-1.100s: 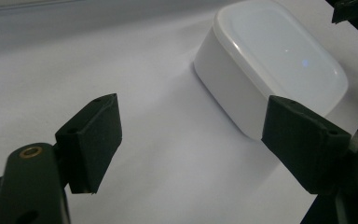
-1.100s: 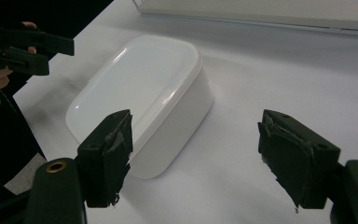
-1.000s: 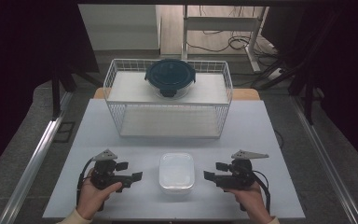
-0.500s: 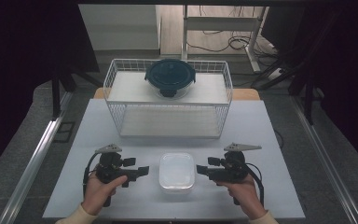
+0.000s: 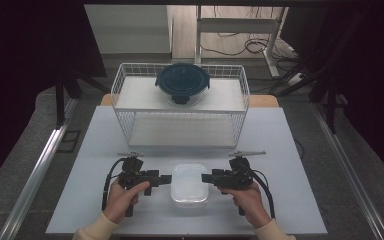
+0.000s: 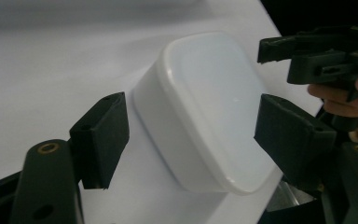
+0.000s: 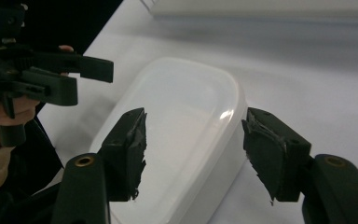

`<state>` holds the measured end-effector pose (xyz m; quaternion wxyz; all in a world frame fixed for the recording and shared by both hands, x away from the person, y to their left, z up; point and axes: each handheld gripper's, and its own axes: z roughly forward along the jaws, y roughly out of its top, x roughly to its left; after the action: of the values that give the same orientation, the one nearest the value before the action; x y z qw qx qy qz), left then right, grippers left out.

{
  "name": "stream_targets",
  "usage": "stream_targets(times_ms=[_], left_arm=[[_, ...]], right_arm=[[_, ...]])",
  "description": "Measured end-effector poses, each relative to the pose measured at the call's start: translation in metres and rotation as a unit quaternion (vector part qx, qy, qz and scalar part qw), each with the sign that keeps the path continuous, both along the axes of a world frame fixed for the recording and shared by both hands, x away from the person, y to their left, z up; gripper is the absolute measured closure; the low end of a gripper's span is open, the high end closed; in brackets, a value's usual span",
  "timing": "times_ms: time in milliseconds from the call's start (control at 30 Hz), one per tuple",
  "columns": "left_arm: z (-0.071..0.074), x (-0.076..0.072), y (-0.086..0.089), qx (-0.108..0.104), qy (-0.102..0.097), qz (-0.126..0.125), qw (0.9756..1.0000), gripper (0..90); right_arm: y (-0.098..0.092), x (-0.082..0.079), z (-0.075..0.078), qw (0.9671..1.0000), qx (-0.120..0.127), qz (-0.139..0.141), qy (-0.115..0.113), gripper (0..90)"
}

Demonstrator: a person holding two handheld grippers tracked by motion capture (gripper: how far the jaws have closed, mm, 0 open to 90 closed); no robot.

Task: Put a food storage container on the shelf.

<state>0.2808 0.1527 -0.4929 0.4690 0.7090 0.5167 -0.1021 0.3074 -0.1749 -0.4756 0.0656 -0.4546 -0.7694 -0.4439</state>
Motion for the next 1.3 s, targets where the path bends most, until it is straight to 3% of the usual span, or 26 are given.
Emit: stream_targets(times_ms=[67, 133, 267, 367, 533, 667, 767, 1000, 1300], left_arm=[[-0.007, 0.003, 0.001, -0.025, 0.021, -0.008, 0.9994, 28.6], [-0.010, 0.005, 0.000, -0.008, 0.018, -0.003, 0.9998, 30.0], [-0.012, 0.006, -0.003, -0.024, 0.023, -0.009, 0.9994, 34.8], [-0.016, 0.007, -0.006, -0.021, 0.030, -0.015, 0.9992, 37.1], [-0.022, 0.010, -0.009, -0.053, 0.051, -0.020, 0.9971, 42.7], [-0.027, 0.011, -0.009, -0.056, 0.064, -0.022, 0.9961, 49.9], [-0.029, 0.011, -0.010, -0.072, 0.072, -0.024, 0.9945, 56.8], [-0.024, 0.007, -0.008, -0.073, 0.063, -0.009, 0.9953, 67.6], [-0.014, -0.003, -0.006, -0.078, 0.044, -0.014, 0.9959, 73.2]], right_arm=[[0.001, 0.001, -0.003, 1.0000, 0.001, 0.003, 0.005, 41.4], [0.001, 0.001, -0.005, 0.9999, 0.000, 0.006, 0.009, 43.0], [0.001, 0.001, -0.009, 0.9998, 0.001, 0.008, 0.016, 44.5], [0.001, 0.000, -0.012, 0.9997, 0.003, 0.008, 0.022, 45.7], [0.002, -0.002, -0.013, 0.9996, 0.002, 0.006, 0.027, 48.7], [0.000, -0.002, -0.014, 0.9994, 0.003, 0.003, 0.034, 53.6], [0.000, -0.002, -0.017, 0.9990, 0.005, 0.007, 0.045, 57.2], [-0.004, -0.001, -0.018, 0.9972, 0.025, -0.004, 0.071, 63.4], [-0.011, -0.012, -0.011, 0.9975, 0.043, -0.008, 0.056, 71.7]])
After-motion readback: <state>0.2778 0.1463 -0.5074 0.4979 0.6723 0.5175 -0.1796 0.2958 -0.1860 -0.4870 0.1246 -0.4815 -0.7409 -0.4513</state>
